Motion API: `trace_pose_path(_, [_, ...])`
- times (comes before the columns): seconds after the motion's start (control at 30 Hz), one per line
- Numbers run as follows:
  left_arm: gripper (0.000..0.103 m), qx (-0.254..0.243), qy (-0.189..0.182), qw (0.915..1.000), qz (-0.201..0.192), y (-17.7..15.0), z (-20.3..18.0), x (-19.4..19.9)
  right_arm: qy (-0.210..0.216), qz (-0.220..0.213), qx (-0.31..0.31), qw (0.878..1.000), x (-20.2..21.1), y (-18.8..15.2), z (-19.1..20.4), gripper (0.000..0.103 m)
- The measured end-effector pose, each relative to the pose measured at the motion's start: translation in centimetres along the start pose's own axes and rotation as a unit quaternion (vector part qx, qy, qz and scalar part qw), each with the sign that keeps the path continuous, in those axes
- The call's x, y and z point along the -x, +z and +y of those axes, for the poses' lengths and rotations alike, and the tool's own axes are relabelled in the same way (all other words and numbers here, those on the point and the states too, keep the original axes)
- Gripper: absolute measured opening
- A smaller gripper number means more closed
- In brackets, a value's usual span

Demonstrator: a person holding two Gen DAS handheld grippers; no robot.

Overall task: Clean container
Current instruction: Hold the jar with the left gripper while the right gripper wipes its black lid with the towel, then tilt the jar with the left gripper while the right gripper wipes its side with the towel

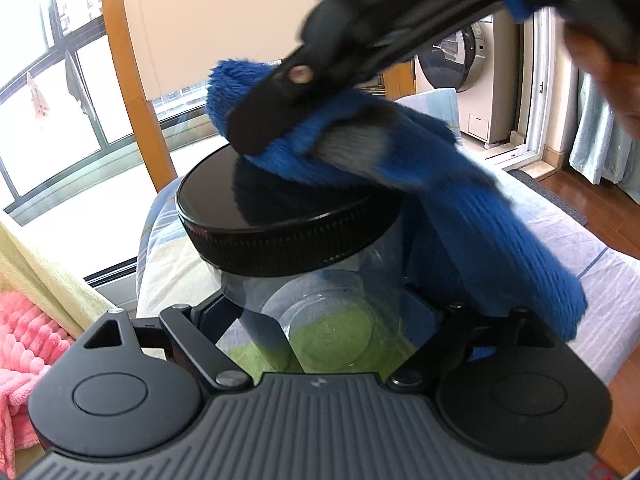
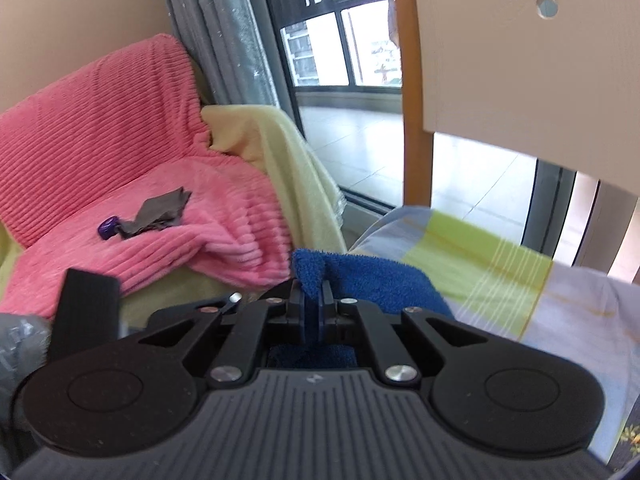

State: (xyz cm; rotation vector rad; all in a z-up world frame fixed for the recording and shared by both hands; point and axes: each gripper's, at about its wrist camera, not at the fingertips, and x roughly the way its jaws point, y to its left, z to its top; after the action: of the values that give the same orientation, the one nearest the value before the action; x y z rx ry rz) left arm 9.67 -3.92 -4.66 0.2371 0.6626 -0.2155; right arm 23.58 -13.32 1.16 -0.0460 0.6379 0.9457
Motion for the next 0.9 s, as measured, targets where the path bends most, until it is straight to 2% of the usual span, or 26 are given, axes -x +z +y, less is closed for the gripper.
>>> trace_pose_path(0.2, [0.088,0.003,0.0,1.0,-0.003,0.2,0.0,0.0,-0.012,-0.017,0.005,1.0,-1.7,0.7,-0.9,0.003])
trace_pose_path(0.27, [0.088,-0.004,0.004,1.0,-0.001,0.1,-0.3,-0.1,-0.019,-0.025,0.003,1.0,-0.5,0.4,-0.4,0.003])
trace_pose_path(0.4, [0.09,-0.041,0.022,0.9989,0.002,-0.3,-1.3,-0.5,-0.02,-0.037,-0.026,0.999,-0.2,0.4,-1.6,0.003])
trace_pose_path(0.57, [0.09,-0.07,0.03,0.9971,-0.002,-0.3,-2.0,-1.2,-0.045,-0.046,-0.06,0.996,-0.1,0.1,-3.0,0.003])
trace_pose_path(0.73, [0.088,-0.093,0.019,0.9953,-0.018,-0.1,-2.3,0.0,-0.078,-0.052,-0.107,0.99,0.1,-0.4,-4.7,0.005])
trace_pose_path(0.9, [0.087,-0.086,-0.005,0.9957,-0.034,-0.2,-1.9,1.6,-0.097,-0.071,-0.143,0.982,1.1,-1.2,-5.6,0.005])
